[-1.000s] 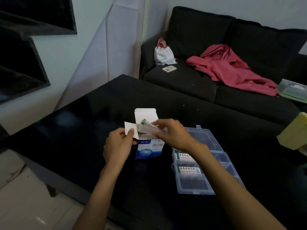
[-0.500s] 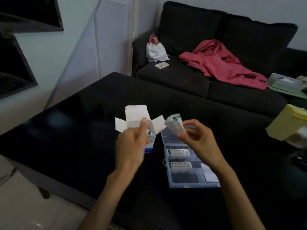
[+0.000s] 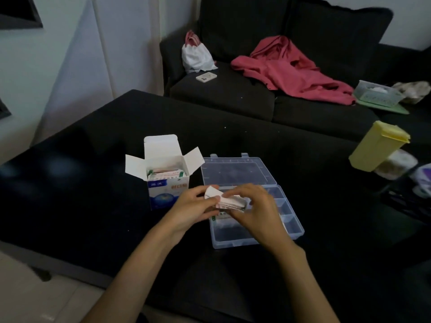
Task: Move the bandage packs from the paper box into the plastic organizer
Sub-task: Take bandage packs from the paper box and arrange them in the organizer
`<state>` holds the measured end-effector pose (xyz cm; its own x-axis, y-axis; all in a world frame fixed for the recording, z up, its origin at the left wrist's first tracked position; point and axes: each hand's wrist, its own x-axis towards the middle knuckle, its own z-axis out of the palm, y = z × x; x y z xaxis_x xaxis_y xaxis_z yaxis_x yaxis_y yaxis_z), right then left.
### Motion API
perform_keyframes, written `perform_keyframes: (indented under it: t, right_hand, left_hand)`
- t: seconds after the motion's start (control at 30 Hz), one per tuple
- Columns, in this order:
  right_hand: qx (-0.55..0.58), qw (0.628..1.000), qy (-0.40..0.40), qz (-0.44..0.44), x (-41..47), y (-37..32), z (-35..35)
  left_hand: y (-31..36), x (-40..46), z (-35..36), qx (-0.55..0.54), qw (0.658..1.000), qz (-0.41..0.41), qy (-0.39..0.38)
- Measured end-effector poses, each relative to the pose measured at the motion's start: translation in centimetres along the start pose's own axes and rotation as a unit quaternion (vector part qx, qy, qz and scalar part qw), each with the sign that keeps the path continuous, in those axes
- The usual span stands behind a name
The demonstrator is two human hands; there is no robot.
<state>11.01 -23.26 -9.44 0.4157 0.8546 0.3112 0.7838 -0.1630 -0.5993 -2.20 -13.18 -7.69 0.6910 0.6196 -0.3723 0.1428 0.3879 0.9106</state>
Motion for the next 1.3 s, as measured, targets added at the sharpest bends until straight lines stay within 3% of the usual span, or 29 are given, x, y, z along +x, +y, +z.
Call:
perform_keyframes:
  t: [0.07,0.13,0.27,0.6,0.87,1.03,1.3]
  right_hand:
    - [0.059,0.995,-0.073,0.021,-0.2,0.0,-0.4]
    - [0.141,0.984,-0.098,0.045,-0.3,-0.1,-0.9]
    - [0.163,0.982,-0.049,0.078,-0.1,0.1,-1.3]
    - [0.166,0.981,-0.04,0.095,-0.6,0.4,-1.2]
    - [0.254,0.961,0.036,0.107,-0.4,-0.6,-1.4]
    - [0.276,0.951,0.038,0.132,-0.3,-0.8,-1.5]
    - [0.272,0.958,0.001,0.091,-0.8,-0.5,-1.7]
  left_hand:
    - [0.0,0.0,-0.2,-0.013,1.0,0.006,0.01]
    - [0.0,-0.1,-0.2,-0.025,0.999,0.02,0.022]
    - [0.0,0.0,0.2,-0.022,0.999,0.036,0.027]
    - [-0.3,0.0,0.4,-0.021,0.999,0.034,-0.001]
    - [0.3,-0.1,0.2,-0.053,0.998,0.026,-0.018]
    - [0.2,0.0,-0.2,-0.021,0.999,0.03,-0.018]
    - [0.2,0.0,-0.4,0.011,0.999,0.047,-0.015]
